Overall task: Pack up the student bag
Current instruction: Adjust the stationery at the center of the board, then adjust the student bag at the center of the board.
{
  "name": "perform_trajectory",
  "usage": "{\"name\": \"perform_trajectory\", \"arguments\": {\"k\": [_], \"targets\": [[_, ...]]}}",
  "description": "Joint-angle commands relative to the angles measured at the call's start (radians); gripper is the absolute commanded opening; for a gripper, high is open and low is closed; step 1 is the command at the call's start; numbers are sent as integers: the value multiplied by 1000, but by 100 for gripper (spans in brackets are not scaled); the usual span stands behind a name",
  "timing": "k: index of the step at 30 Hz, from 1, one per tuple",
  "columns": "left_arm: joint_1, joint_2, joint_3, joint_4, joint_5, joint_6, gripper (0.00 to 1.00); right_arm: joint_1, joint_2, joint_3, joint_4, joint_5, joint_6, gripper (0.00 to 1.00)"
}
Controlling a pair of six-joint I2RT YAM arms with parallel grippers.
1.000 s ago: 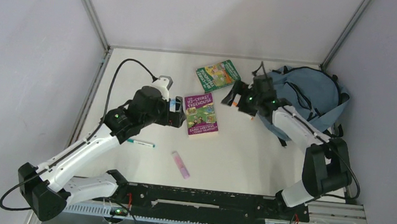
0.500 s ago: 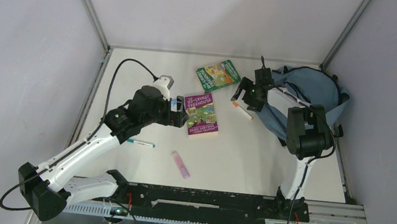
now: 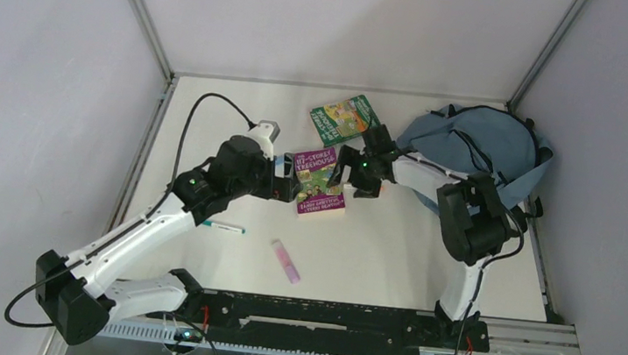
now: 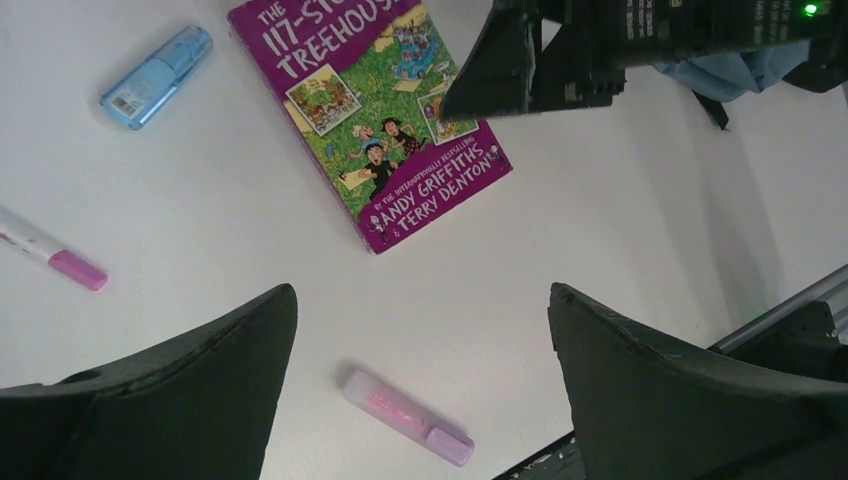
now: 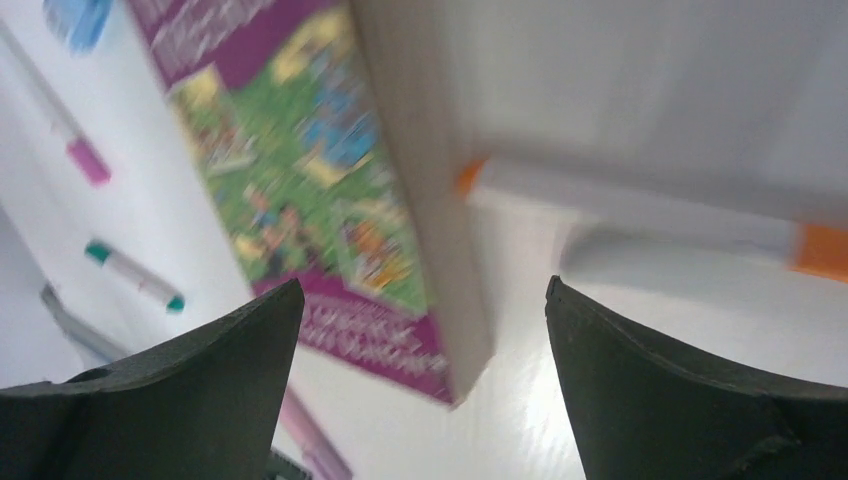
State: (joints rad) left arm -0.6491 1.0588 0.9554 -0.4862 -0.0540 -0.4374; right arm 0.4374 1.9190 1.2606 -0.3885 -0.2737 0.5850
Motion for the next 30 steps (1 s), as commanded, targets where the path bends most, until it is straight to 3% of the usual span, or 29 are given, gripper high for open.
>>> {"name": "perform_trajectory", "arguments": {"k": [1,7,11,15,20,24,25,26,28,29,30], "targets": [[5,24,12,41,46,-15,100,19,-148,5,-32,-12,7,100],[6,50,26,51,69,4,100,-106,-376,-17,-160,235,-108,100],[5,80,39,73,92,9,100,-221,-422,-32,-229,467,-161,100],[5,101,50,95,131,-6,100,-262,-375,-22,-292,591,-230,99],[3,116,60,102,165,-12,100,-262,-238,0,-331,601,-329,99],[3,107,53,100,171,-17,100,-262,-143,2,-328,616,-385,92],[4,104,51,100,171,-19,100,-262,-123,3,-323,611,-389,83],[3,103,50,100,169,-23,100,-262,-110,7,-322,604,-386,63],[4,102,48,100,171,-27,100,-261,-109,8,-322,565,-372,31],[4,101,47,101,171,-30,100,-260,-118,8,-324,536,-363,6],[3,101,47,102,172,-31,100,-255,-134,9,-328,507,-349,0]]}}
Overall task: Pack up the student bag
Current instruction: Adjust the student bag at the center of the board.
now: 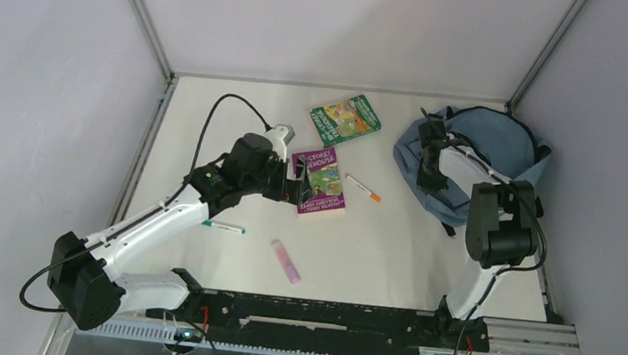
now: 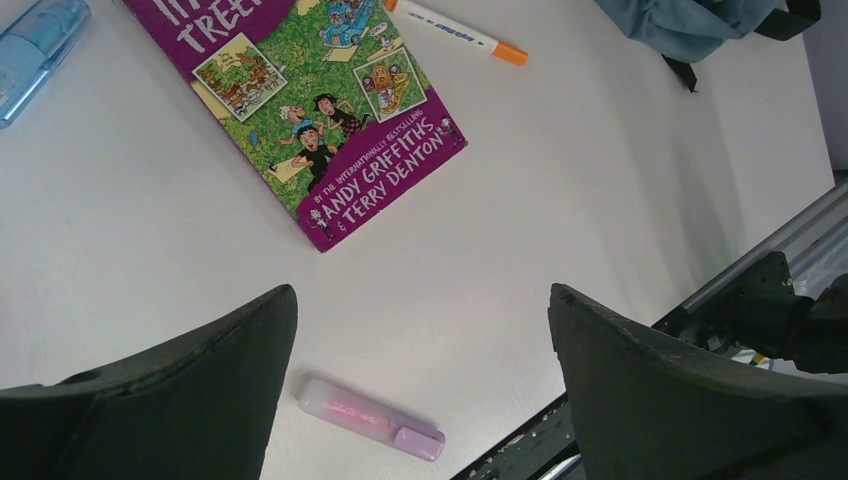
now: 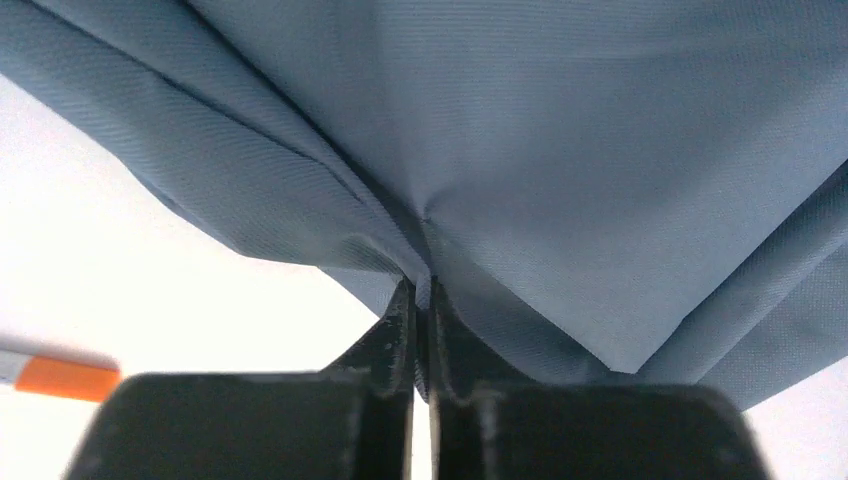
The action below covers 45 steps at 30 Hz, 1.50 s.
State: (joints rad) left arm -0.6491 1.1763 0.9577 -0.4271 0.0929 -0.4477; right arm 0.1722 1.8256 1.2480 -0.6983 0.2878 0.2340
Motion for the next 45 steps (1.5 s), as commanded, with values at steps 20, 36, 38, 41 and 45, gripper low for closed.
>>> {"name": "perform_trajectory", "arguments": {"k": [20,36,38,41,45], "targets": [[3,-58,9,41,8,-28,100,9,-404,-11,55,-195,1113,0],[3,-129,-23,14,-16,-23,100,-108,-65,533,44,-274,687,93],[1,-117,-14,16,-11,-24,100,-118,-128,460,-1,-188,580,95],[-13,-93,6,14,-16,-18,100,-177,-278,225,-8,-56,512,95],[-34,-36,60,7,7,2,100,-371,-441,-82,61,-65,490,96]]}}
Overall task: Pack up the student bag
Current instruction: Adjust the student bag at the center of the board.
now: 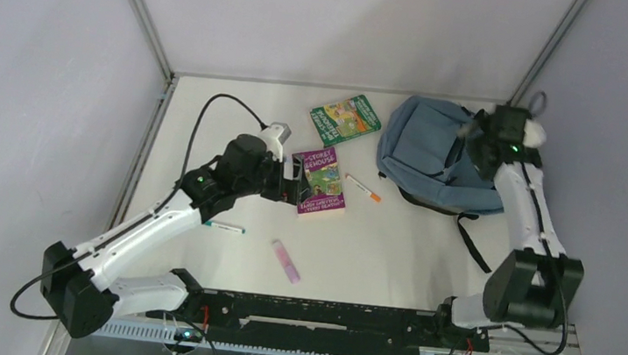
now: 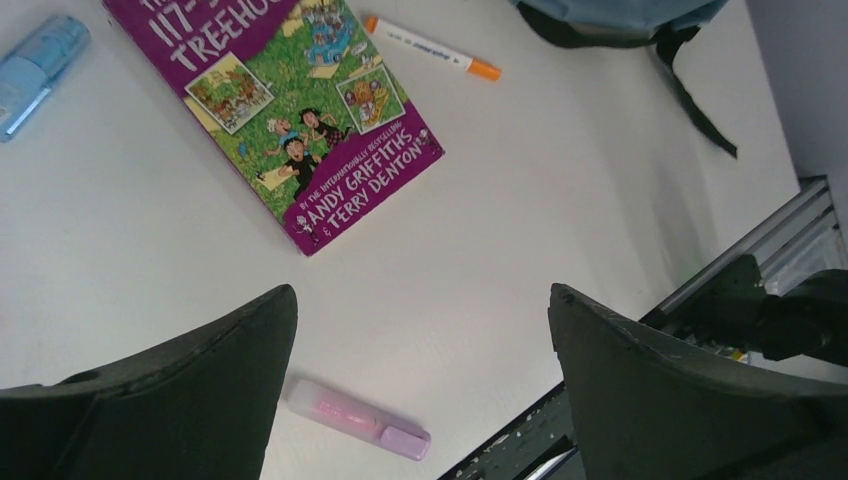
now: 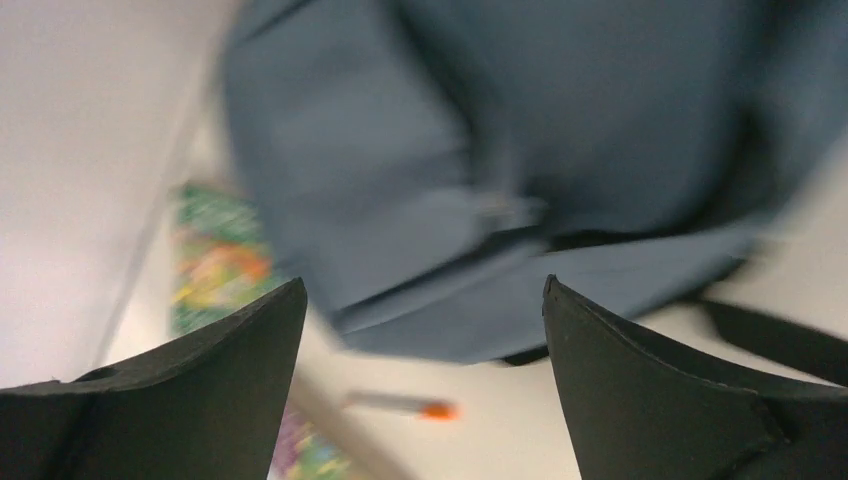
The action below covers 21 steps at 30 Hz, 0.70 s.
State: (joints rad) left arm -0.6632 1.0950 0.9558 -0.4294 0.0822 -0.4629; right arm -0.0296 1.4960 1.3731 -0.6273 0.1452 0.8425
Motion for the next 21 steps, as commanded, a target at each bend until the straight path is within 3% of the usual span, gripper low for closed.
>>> {"name": "perform_trajectory", "arguments": {"k": [1,6,14,15,16,17,19,21], "targets": [[-26,59,74,8,24,22,100,-218,-125,-250,3,49,-122,98],[-47,118,113,18,37,25,100,-374,-48,-285,74,-86,-153,100],[-68,151,133,38,50,20,100,-421,129,-238,170,-260,-146,92],[-68,153,134,38,50,20,100,-419,136,-239,170,-264,-147,83],[-70,154,134,38,50,20,100,-418,136,-246,167,-264,-146,67],[-70,155,133,39,53,20,100,-417,126,-255,162,-260,-142,48],[-70,159,137,42,54,15,100,-418,77,-316,145,-247,-114,2],[-70,170,146,50,70,0,100,-416,-19,-414,144,-256,-74,0]]}}
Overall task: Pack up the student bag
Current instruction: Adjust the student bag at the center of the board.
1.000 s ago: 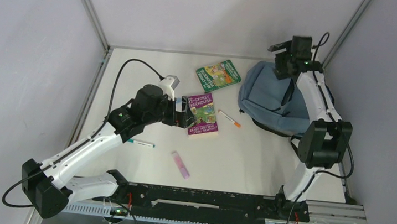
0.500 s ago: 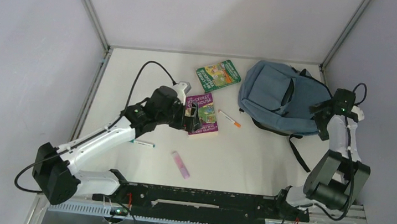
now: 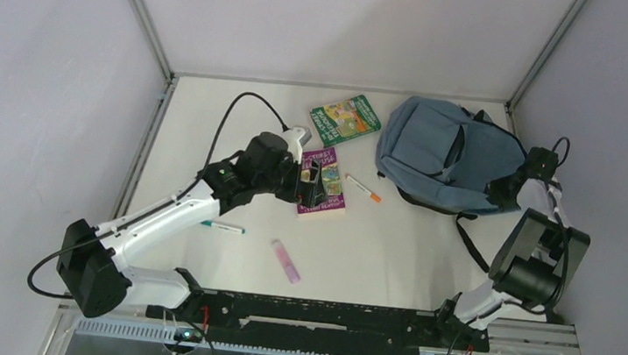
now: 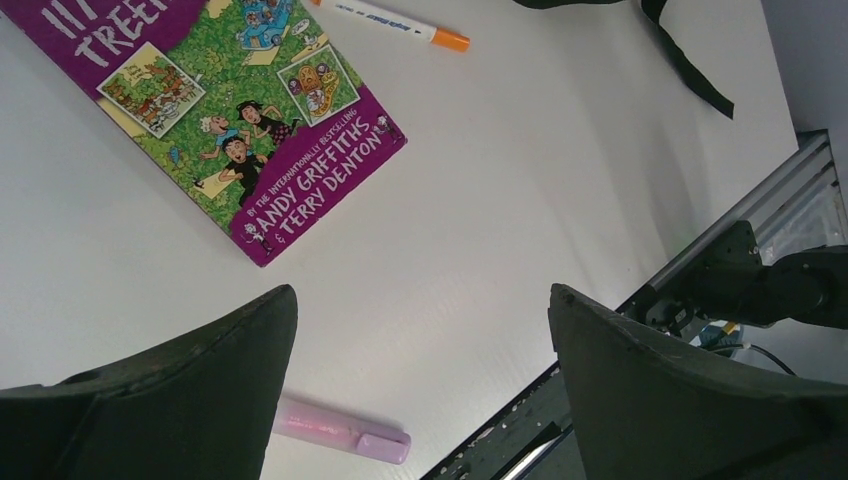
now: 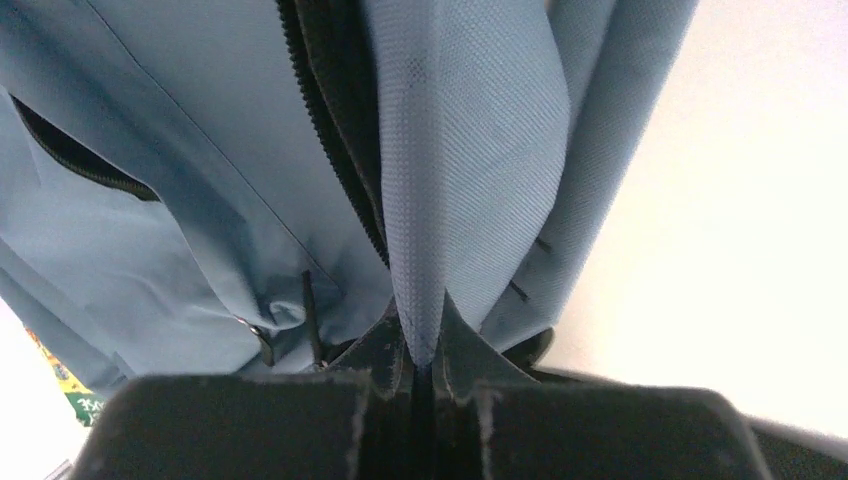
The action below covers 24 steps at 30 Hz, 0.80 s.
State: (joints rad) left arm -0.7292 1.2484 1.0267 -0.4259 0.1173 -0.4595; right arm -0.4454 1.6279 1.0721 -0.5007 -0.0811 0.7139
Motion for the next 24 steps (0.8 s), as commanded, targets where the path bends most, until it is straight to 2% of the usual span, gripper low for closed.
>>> {"name": "perform_trajectory", "arguments": {"k": [1,4,6,7,10,12,13,16,19,24], "targets": [[-4,32,90,48,56,-13,100,3,-209,-170,15,-46,80,0],[-5,133,160,49,155,-56,100,23,-438,-364,-1,-77,199,0],[-6,212,207,59,189,-80,100,56,-615,-489,-32,-73,321,9],[-8,256,234,63,201,-92,100,74,-710,-537,-56,-54,376,19],[-16,379,337,75,261,-118,98,113,-955,-621,-104,-49,428,64],[-28,447,398,66,271,-128,96,112,-1067,-605,-154,-50,379,81],[-34,478,427,57,265,-132,95,108,-1090,-582,-183,-44,340,86],[-47,552,502,-32,179,-157,92,99,-1095,-505,-258,-39,210,90],[-59,601,538,-98,77,-197,85,108,-1077,-443,-290,-64,85,88],[-85,700,623,-134,-52,-268,70,126,-1092,-372,-297,-45,6,88]]}}
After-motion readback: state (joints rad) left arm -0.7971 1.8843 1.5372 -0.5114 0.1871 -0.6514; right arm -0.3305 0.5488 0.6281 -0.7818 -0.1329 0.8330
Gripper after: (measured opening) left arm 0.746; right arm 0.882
